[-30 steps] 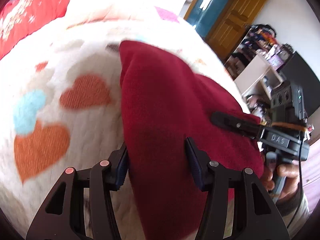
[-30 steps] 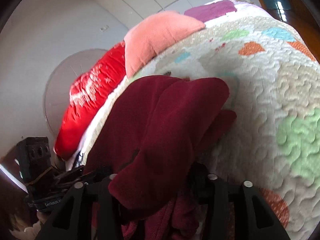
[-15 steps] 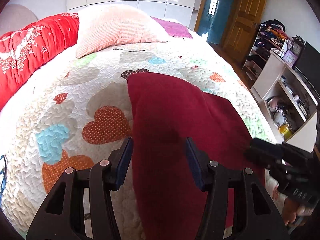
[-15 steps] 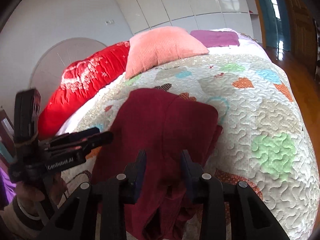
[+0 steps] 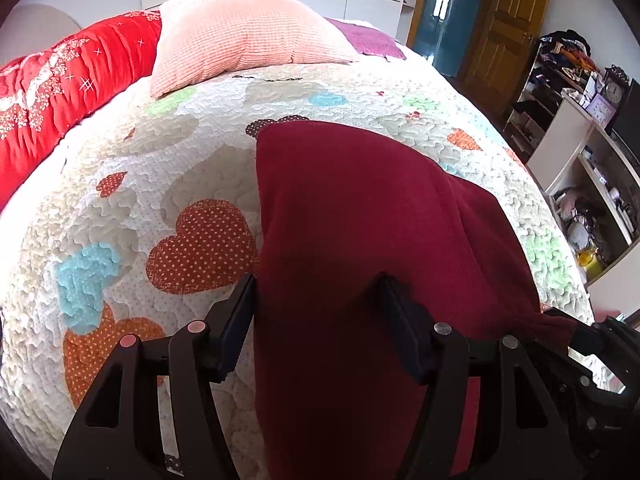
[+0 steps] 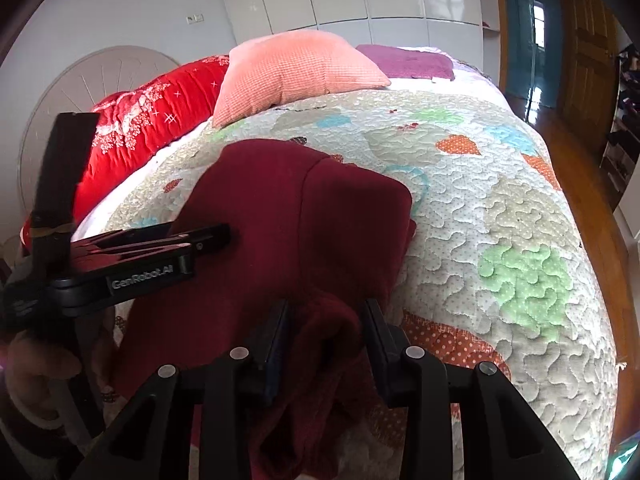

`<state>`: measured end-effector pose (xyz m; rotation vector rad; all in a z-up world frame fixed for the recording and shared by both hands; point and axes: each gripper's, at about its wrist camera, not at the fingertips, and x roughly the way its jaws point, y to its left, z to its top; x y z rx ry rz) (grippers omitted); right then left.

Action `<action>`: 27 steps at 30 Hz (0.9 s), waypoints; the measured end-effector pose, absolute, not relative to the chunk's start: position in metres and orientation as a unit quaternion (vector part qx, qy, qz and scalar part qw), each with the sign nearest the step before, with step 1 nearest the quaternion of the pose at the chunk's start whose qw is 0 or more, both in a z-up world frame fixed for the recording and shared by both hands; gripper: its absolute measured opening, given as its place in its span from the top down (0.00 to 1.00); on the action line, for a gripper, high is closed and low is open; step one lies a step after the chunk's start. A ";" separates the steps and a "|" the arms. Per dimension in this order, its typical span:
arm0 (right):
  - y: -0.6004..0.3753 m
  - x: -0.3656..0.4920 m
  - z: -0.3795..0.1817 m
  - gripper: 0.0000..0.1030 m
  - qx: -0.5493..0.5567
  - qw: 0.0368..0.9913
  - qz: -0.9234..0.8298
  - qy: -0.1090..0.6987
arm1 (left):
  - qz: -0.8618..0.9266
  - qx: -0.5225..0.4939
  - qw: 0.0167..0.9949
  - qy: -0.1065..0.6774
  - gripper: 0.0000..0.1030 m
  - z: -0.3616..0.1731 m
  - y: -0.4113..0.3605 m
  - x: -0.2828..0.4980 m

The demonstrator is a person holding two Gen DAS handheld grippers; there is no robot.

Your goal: Fold small clothes

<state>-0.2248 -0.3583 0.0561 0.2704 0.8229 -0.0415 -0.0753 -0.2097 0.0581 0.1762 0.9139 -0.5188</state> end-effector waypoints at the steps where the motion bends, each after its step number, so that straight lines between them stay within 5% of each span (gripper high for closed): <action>1: -0.354 -0.229 0.058 0.64 0.123 0.909 -0.021 0.398 | -0.247 0.084 0.862 0.435 0.38 0.059 -0.209 -0.077; 7: -0.348 -0.230 0.029 0.59 0.117 0.896 -0.039 0.425 | -0.240 0.086 0.865 0.433 0.38 0.065 -0.204 -0.089; 22: -0.332 -0.278 0.102 0.51 0.103 0.937 -0.082 0.322 | -0.203 0.095 0.903 0.367 0.38 0.106 -0.169 -0.146; 27: -0.329 -0.279 0.107 0.40 0.117 0.939 -0.089 0.311 | -0.191 0.077 0.914 0.350 0.38 0.118 -0.154 -0.165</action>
